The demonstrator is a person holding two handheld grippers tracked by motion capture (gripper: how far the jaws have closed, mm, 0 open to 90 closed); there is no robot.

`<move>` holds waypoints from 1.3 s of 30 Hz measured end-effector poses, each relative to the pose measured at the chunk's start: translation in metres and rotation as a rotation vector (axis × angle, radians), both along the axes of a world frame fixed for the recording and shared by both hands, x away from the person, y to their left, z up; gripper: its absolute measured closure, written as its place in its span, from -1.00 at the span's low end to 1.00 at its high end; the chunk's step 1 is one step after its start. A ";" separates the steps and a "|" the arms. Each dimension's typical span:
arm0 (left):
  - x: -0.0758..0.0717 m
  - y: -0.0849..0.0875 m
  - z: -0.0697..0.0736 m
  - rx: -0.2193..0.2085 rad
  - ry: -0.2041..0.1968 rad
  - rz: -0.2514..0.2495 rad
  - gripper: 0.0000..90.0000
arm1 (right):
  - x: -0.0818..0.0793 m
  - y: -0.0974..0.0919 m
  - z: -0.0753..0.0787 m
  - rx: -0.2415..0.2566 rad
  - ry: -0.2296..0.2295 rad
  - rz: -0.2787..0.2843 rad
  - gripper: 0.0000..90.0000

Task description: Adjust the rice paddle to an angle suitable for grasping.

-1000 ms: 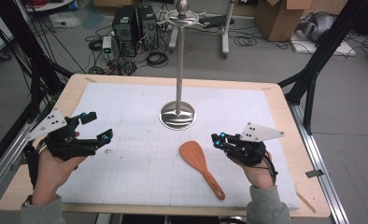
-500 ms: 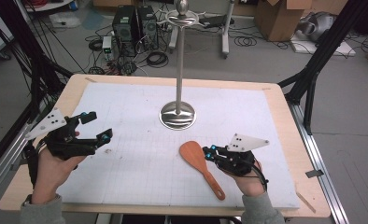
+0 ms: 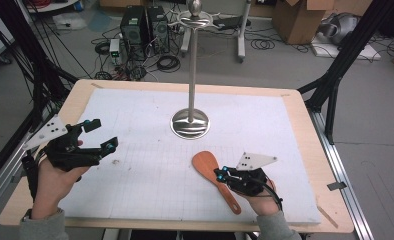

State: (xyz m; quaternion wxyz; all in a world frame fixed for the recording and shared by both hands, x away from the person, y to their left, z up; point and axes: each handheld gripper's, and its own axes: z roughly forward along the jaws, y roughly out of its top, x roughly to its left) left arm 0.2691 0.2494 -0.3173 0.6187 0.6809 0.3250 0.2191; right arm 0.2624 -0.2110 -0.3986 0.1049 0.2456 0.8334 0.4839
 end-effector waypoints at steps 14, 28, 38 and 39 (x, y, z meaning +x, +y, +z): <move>0.001 -0.002 -0.001 0.009 0.004 -0.002 -0.73 | 0.003 0.005 -0.028 -0.070 0.076 0.011 0.98; 0.002 -0.002 -0.002 0.014 0.011 0.001 -0.73 | 0.002 0.008 -0.037 -0.149 0.121 0.041 0.98; 0.003 -0.004 -0.003 0.025 0.013 -0.002 -0.73 | 0.003 0.010 -0.041 -0.182 0.161 0.067 0.98; 0.003 -0.004 -0.003 0.025 0.013 -0.002 -0.73 | 0.003 0.010 -0.041 -0.182 0.161 0.067 0.98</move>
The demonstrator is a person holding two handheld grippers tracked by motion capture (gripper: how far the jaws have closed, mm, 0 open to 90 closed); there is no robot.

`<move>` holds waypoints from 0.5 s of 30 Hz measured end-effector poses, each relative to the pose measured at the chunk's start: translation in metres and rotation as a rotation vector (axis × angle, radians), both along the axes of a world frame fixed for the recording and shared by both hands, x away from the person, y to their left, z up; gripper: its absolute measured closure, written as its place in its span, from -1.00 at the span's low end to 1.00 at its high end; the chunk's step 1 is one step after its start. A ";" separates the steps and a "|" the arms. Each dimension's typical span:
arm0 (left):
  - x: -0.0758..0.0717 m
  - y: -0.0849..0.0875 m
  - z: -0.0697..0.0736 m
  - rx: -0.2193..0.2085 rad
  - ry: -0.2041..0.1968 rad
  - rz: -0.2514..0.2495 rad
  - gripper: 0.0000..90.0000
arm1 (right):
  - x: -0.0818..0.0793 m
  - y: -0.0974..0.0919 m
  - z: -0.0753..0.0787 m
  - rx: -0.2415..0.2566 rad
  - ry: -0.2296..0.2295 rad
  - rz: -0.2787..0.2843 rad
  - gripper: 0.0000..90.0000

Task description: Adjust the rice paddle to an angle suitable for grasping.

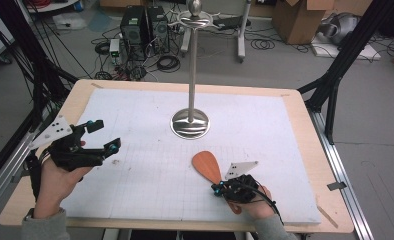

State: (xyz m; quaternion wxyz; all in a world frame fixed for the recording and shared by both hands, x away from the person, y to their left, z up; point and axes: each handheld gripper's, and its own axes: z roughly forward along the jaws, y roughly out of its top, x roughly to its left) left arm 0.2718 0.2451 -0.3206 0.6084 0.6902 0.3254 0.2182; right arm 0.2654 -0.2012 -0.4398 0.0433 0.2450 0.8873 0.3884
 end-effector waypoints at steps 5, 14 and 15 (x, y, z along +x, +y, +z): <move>0.000 0.000 -0.001 0.002 0.002 0.001 -0.73 | 0.002 -0.005 0.001 -0.031 -0.007 -0.032 0.98; 0.000 -0.001 -0.002 0.012 0.009 0.002 -0.73 | 0.008 -0.014 0.001 -0.044 -0.026 -0.105 0.98; 0.000 0.000 -0.002 0.009 0.008 0.003 -0.73 | 0.009 -0.015 0.001 -0.043 -0.026 -0.109 0.98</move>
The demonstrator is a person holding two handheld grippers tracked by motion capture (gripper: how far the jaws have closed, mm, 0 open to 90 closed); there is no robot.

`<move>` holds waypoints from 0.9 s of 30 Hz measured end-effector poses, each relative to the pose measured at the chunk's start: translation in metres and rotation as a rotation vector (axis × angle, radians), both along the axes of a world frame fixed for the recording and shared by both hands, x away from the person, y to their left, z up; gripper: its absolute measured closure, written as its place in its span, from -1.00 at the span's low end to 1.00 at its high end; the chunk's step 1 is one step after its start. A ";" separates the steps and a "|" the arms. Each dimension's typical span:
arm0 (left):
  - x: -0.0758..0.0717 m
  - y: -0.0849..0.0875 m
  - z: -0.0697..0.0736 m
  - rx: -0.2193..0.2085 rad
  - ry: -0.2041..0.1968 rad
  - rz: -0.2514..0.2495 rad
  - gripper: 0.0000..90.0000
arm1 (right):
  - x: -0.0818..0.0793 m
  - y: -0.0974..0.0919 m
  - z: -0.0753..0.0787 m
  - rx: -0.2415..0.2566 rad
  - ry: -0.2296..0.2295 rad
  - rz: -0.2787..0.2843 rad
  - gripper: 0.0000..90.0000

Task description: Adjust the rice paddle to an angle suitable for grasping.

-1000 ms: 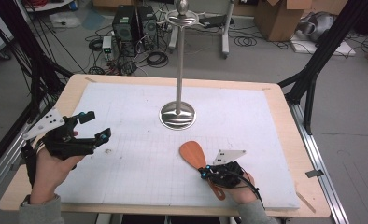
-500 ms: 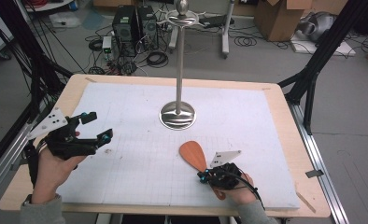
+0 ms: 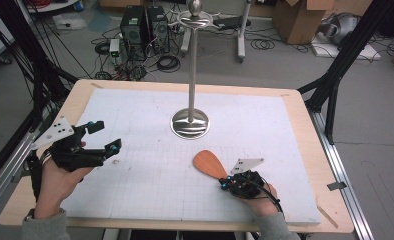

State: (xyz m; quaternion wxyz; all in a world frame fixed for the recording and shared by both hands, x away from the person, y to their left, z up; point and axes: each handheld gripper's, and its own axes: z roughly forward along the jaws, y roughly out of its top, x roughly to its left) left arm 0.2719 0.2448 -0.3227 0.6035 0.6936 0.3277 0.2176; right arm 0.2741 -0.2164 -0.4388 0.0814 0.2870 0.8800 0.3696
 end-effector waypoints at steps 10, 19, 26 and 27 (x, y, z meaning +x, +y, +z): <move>0.000 -0.003 -0.001 0.020 0.005 -0.003 -0.72 | 0.007 -0.009 -0.002 0.017 -0.002 -0.043 0.98; -0.003 0.000 -0.001 0.020 0.002 0.004 -0.72 | 0.017 -0.013 -0.004 0.037 -0.004 -0.069 0.98; -0.005 0.000 -0.002 0.026 0.009 0.009 -0.73 | 0.025 -0.022 -0.004 0.046 -0.009 -0.123 0.98; -0.005 0.001 -0.002 0.027 0.008 0.010 -0.73 | 0.025 -0.023 -0.005 0.047 -0.012 -0.124 0.98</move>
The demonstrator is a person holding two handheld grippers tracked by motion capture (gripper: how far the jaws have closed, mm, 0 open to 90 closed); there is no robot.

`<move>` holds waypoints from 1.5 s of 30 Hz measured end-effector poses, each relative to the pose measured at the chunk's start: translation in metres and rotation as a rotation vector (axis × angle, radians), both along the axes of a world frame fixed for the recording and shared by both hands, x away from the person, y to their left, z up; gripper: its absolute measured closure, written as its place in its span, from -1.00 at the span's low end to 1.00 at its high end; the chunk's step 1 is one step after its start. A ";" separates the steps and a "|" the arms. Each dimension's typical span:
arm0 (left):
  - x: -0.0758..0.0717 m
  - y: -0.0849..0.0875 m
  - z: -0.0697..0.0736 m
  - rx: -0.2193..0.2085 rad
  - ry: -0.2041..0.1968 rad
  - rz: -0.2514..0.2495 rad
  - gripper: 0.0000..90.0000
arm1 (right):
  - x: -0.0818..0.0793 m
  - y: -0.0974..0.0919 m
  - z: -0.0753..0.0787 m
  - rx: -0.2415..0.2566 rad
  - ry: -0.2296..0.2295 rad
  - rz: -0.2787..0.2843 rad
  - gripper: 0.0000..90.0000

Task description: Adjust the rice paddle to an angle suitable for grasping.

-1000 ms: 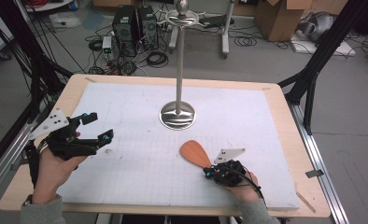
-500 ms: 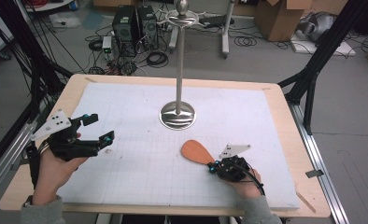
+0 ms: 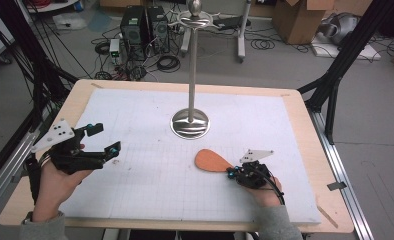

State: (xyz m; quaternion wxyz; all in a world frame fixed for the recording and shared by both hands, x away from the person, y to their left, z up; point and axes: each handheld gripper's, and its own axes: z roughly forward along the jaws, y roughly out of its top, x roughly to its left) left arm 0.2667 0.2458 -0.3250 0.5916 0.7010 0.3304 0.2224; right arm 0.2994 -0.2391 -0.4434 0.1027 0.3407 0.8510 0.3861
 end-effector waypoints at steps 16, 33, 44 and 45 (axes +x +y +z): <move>-0.011 0.013 0.000 0.002 0.000 0.038 -0.72 | 0.014 -0.005 0.001 0.010 -0.022 -0.047 0.98; -0.023 0.027 -0.005 0.017 0.016 0.086 -0.73 | 0.050 0.040 0.011 0.084 -0.067 0.019 0.98; -0.026 0.033 -0.005 0.009 0.016 0.094 -0.72 | 0.069 0.071 0.010 0.064 -0.070 0.001 0.98; -0.026 0.033 -0.005 0.010 0.017 0.095 -0.72 | 0.071 0.074 0.010 0.059 -0.068 0.005 0.98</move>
